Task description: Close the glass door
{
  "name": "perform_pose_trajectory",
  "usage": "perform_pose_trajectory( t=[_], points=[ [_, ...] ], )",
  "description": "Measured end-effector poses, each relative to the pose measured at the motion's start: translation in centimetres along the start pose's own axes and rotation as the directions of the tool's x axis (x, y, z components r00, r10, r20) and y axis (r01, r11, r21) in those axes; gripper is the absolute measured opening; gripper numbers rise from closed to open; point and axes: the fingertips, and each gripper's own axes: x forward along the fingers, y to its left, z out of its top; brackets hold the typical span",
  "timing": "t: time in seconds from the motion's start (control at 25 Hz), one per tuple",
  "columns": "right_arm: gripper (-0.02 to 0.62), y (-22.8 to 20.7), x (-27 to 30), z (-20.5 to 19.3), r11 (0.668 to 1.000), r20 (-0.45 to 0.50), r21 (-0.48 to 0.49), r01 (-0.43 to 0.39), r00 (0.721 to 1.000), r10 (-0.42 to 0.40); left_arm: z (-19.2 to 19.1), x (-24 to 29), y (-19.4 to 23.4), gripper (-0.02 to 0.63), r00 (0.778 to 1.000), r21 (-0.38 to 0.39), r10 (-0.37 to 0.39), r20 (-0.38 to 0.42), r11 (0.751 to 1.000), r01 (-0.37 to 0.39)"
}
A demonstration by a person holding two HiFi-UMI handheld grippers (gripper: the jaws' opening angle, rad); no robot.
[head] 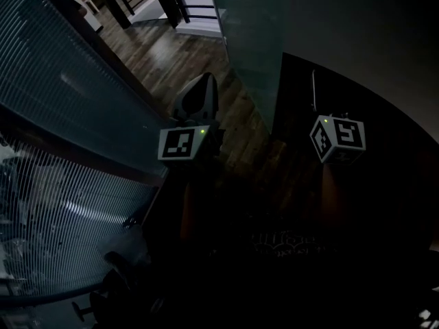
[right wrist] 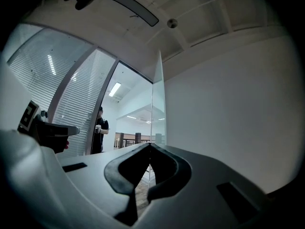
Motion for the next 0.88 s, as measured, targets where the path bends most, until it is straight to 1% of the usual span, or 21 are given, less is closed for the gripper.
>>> perform_pose_trajectory(
  t=[0.16,0.4,0.64,0.88],
  points=[
    [0.000,0.2,1.1,-0.3,1.000,0.012,0.004,0.012,1.000,-0.012,-0.2,1.2,0.8,0.002,1.000,0.018,-0.021,0.003,1.000,0.021],
    [0.000,-0.6,2.9,-1.3,1.000,0.001,0.011,0.030,1.000,-0.030,-1.1,3.4,1.1,0.002,0.999,0.019,-0.054,-0.011,0.998,0.054],
    [0.000,-1.4,5.5,-1.8,0.999,-0.005,0.012,0.035,0.999,-0.035,-1.4,5.7,2.2,0.002,0.999,0.020,-0.048,-0.011,0.999,0.048],
    [0.000,-3.0,9.7,-3.1,1.000,-0.022,0.017,0.003,1.000,-0.003,-2.1,9.4,3.4,0.002,0.999,0.032,-0.034,-0.019,0.999,0.034]
  ],
)
